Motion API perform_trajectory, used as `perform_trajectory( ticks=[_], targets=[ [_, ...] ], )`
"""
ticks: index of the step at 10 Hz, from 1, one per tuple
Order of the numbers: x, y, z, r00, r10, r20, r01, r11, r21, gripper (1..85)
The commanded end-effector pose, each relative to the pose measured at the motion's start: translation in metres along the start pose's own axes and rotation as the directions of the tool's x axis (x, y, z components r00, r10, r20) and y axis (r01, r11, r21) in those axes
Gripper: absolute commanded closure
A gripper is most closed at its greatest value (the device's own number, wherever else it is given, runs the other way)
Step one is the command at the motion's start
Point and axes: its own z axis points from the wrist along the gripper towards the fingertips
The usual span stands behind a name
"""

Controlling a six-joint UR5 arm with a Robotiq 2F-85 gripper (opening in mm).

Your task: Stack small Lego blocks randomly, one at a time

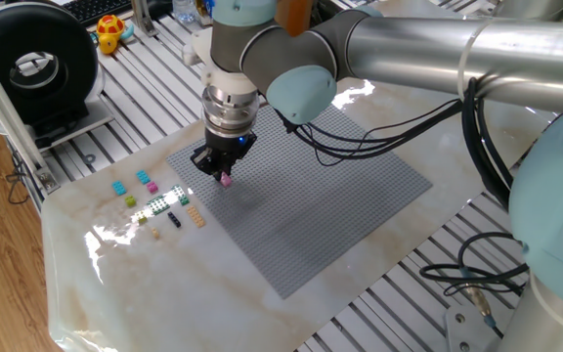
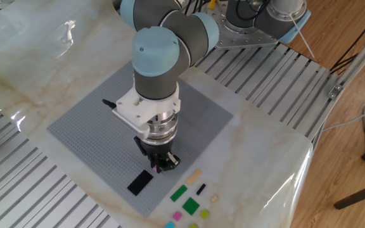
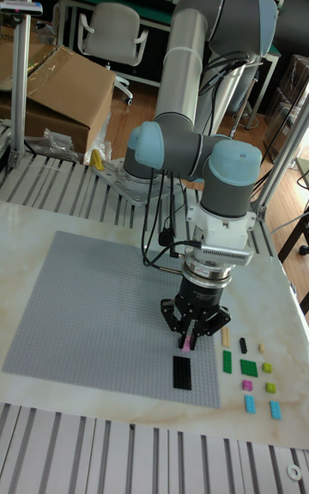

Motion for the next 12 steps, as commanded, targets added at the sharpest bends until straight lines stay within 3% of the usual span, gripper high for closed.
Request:
perform_trajectory(
  ticks=[1, 3, 6, 10, 11, 12],
  targets=[
    [0.001, -0.004, -0.006, 0.999, -0.03, -0.012, 0.03, 0.999, -0.013, 67.0],
    [0.0, -0.003, -0.001, 0.999, -0.035, -0.015, 0.035, 0.999, -0.018, 54.7],
    [-0.001, -0.004, -0.002, 0.999, -0.039, -0.018, 0.039, 0.999, -0.012, 52.3],
    [0.003, -0.007, -0.017, 0.998, -0.041, -0.046, 0.041, 0.999, 0.001, 56.3],
    [0.003, -0.006, -0.02, 0.998, -0.032, -0.055, 0.032, 0.999, 0.004, 60.0],
    [0.003, -0.009, -0.019, 0.998, -0.023, -0.059, 0.024, 1.0, 0.019, 72.0]
  ],
)
